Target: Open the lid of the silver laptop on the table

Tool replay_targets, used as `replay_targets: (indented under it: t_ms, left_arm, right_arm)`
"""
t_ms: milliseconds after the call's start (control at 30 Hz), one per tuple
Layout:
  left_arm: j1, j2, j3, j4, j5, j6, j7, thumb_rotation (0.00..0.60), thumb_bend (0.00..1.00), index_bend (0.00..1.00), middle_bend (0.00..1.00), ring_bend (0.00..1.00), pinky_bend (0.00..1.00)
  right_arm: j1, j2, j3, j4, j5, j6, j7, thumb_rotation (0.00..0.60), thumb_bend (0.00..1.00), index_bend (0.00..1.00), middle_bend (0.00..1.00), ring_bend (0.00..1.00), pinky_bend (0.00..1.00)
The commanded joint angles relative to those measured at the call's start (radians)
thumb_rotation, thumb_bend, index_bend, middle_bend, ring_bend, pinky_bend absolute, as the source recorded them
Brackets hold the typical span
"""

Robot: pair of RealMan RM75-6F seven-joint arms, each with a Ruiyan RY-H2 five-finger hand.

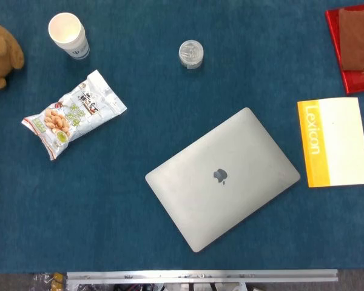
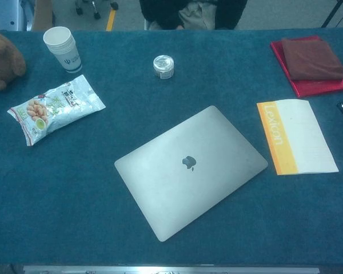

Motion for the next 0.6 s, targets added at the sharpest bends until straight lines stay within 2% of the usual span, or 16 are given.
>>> replay_targets:
  t_ms: [33,600]
  left_arm:
    - [-0.001,-0.001,0.000,0.000,0.000,-0.002,0.001,0.600,0.11,0.02,0.00,0.00,0.02]
    - [0.004,0.005,0.001,0.004,0.006,0.012,-0.022,0.600,0.11,0.02,0.00,0.00,0.02]
  right_arm:
    - [0.000,-0.001,0.000,0.001,0.001,-0.002,0.001,0.600,0.26,0.00,0.00,0.00,0.06]
    - [0.008,0.013,-0.006,-0.019,-0.032,0.006,-0.001,0.600,0.26,0.00,0.00,0.00,0.06]
